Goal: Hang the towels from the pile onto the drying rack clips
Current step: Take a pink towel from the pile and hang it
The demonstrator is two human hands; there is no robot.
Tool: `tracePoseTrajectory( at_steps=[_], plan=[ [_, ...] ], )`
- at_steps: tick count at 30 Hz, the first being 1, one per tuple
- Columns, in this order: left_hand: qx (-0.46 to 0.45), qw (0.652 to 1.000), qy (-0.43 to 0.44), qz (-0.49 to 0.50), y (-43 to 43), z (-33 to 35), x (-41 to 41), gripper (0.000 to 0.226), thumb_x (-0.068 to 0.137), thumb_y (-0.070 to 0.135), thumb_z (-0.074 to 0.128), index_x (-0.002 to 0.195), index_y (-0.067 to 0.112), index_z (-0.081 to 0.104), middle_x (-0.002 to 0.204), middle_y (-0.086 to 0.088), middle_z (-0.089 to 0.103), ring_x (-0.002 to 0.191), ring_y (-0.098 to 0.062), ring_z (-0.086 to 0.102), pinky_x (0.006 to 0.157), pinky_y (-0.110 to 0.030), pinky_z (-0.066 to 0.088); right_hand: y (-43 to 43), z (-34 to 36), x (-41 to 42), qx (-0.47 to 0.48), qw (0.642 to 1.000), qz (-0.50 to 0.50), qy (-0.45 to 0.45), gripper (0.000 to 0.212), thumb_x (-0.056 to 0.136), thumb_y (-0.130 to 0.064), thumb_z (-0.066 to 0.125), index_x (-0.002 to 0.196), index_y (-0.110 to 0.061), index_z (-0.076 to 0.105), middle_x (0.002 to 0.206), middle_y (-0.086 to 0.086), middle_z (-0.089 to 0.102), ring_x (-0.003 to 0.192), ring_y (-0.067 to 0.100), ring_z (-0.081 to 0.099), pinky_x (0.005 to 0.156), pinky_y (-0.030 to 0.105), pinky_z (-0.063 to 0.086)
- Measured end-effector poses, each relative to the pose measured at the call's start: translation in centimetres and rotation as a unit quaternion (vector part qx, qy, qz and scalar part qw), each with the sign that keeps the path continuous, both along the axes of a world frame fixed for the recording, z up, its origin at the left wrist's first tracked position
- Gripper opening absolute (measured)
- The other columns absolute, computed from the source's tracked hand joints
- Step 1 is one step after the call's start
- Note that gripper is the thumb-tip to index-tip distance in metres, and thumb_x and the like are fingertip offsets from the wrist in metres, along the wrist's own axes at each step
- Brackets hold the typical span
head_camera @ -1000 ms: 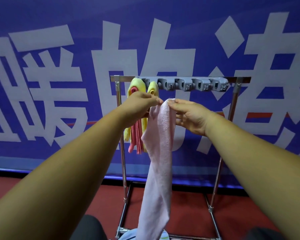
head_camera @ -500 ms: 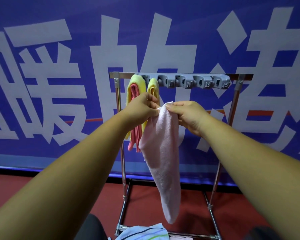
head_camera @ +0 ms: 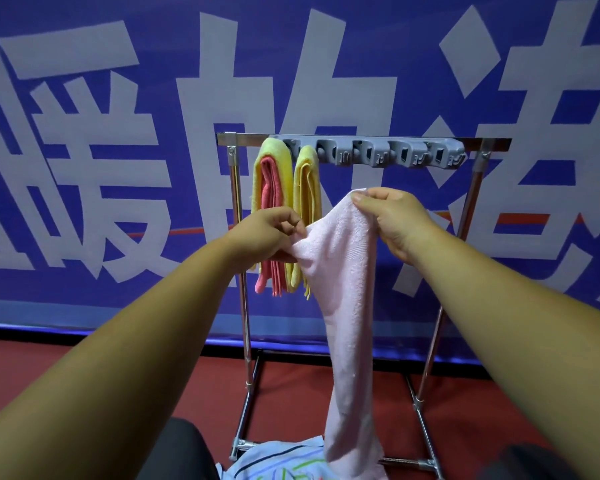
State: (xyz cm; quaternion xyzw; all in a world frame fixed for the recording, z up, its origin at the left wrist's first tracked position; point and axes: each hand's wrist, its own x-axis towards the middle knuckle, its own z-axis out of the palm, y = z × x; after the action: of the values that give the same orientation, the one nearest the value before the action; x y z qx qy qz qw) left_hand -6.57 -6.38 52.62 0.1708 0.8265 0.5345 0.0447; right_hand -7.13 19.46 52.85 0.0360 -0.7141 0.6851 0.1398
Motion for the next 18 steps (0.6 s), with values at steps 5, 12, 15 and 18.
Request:
tracePoseTrajectory(
  at_steps=[5,12,15,18],
  plan=[
    [-0.089,0.995,0.031,0.033,0.1,0.3,-0.1,0.028,0.097,0.000,0.062,0.094,0.019,0.083,0.101,-0.006,0.079,0.099,-0.025,0.077,0.091,-0.040,0.065,0.1,-0.4,-0.2,-0.044,0.999,0.016,-0.011,0.009,0.094,-0.022,0.079,0.099,-0.015,0.082,0.108,0.008,0.081,0.103,0.022,0.075,0.109,0.049,0.056],
    [-0.082,0.990,0.091,0.074,-0.2,0.2,-0.1,0.036,0.095,0.035,0.062,0.074,0.007,0.073,0.073,-0.010,0.069,0.071,-0.026,0.069,0.081,-0.043,0.064,0.5,-0.7,-0.3,-0.059,0.998,0.032,-0.017,0.011,0.098,-0.021,0.077,0.105,-0.013,0.081,0.106,0.007,0.081,0.099,0.019,0.075,0.099,0.038,0.060],
    [-0.081,0.987,0.118,0.073,0.1,0.5,0.0,0.051,0.089,0.061,0.073,0.083,0.010,0.075,0.078,-0.010,0.073,0.075,-0.027,0.072,0.075,-0.041,0.063,0.8,-1.0,-0.3,-0.055,0.998,0.023,-0.019,0.013,0.099,-0.021,0.075,0.106,-0.012,0.080,0.110,0.009,0.081,0.100,0.018,0.075,0.095,0.034,0.060],
    [-0.132,0.972,0.175,0.084,1.0,0.6,0.1,0.036,0.090,0.050,0.079,0.087,0.016,0.070,0.084,-0.004,0.071,0.079,-0.020,0.068,0.072,-0.036,0.061,1.0,-1.5,-0.4,-0.047,0.998,0.022,-0.030,0.011,0.099,-0.023,0.075,0.103,-0.014,0.081,0.110,0.009,0.081,0.101,0.020,0.075,0.098,0.037,0.060]
  ],
)
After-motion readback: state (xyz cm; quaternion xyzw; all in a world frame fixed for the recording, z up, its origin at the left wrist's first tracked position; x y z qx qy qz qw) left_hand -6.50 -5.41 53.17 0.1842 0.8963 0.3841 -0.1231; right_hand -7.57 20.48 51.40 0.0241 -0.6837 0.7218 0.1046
